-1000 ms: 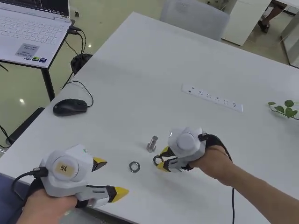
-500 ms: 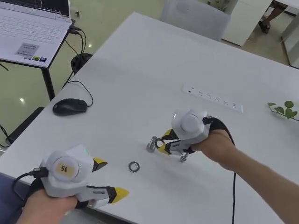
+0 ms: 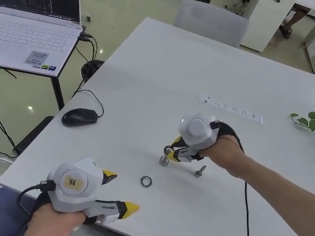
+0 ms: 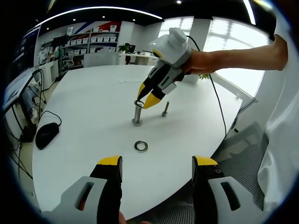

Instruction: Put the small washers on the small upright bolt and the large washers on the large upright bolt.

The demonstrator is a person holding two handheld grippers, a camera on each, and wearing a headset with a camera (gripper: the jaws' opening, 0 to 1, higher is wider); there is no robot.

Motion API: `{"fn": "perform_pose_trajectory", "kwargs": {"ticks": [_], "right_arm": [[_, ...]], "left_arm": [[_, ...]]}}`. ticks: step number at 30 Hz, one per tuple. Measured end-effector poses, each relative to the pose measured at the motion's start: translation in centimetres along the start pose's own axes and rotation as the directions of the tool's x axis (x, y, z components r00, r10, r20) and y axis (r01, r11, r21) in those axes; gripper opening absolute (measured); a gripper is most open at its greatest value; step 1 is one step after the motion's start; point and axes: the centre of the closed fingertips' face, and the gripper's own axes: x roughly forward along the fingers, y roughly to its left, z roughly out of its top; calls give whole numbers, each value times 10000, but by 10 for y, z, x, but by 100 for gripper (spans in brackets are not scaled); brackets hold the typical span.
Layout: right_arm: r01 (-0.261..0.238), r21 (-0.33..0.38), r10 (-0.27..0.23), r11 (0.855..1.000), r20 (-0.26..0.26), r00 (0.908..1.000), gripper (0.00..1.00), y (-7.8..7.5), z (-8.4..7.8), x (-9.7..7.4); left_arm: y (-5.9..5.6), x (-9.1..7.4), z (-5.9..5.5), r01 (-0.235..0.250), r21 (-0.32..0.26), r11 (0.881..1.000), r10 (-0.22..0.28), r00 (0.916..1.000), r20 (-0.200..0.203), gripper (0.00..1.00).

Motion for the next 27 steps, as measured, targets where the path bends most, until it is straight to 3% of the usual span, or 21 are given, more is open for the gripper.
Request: {"fn": "perform_pose_trajectory", "kwargs": {"ticks": [27], "right_arm": [[-261, 35, 262, 9997, -344, 9991, 23, -1, -6, 9]], "left_arm": [[0, 2, -4, 24, -81, 10000, -25, 9999, -106, 60]]}}
